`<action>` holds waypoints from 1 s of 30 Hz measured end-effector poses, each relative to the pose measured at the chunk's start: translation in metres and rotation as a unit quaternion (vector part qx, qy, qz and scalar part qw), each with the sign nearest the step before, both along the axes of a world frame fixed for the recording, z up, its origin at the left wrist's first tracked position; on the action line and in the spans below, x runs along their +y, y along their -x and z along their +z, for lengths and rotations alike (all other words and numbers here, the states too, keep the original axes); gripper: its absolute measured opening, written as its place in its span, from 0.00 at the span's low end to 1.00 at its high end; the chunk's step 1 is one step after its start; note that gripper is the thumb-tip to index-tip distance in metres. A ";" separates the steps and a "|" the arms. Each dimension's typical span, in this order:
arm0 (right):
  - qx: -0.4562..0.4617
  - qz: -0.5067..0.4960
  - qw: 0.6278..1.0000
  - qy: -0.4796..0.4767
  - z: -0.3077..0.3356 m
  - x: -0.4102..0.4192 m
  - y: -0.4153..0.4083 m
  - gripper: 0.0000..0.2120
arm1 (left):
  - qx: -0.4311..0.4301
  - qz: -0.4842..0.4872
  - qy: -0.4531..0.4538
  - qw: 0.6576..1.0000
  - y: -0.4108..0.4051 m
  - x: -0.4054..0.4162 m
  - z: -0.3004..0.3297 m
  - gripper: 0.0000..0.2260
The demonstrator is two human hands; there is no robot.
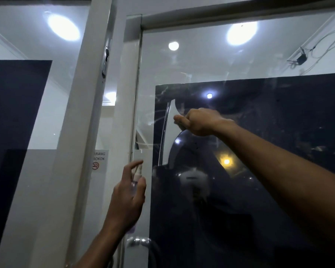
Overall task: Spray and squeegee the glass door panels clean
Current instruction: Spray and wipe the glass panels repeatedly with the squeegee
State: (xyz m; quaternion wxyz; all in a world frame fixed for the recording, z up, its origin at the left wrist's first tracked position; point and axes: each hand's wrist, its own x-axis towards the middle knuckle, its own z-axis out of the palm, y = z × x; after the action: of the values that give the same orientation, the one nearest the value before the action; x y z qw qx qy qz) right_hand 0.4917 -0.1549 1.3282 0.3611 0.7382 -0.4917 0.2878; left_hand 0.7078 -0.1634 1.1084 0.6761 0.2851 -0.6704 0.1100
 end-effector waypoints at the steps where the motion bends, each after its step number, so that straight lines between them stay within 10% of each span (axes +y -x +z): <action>1: -0.003 0.007 1.000 -0.003 -0.002 -0.001 0.001 0.31 | 0.009 -0.005 -0.010 1.000 0.002 0.000 -0.012 0.16; 30: -0.058 0.019 0.995 -0.083 -0.025 0.027 0.009 0.31 | -0.073 -0.020 -0.222 0.972 0.006 0.009 -0.072 0.13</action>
State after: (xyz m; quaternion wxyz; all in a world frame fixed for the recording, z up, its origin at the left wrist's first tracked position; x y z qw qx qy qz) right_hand 0.4823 -0.1282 1.3036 0.2638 0.7568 -0.5202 0.2950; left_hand 0.7016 -0.1544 1.0360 0.5474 0.4058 -0.7311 -0.0345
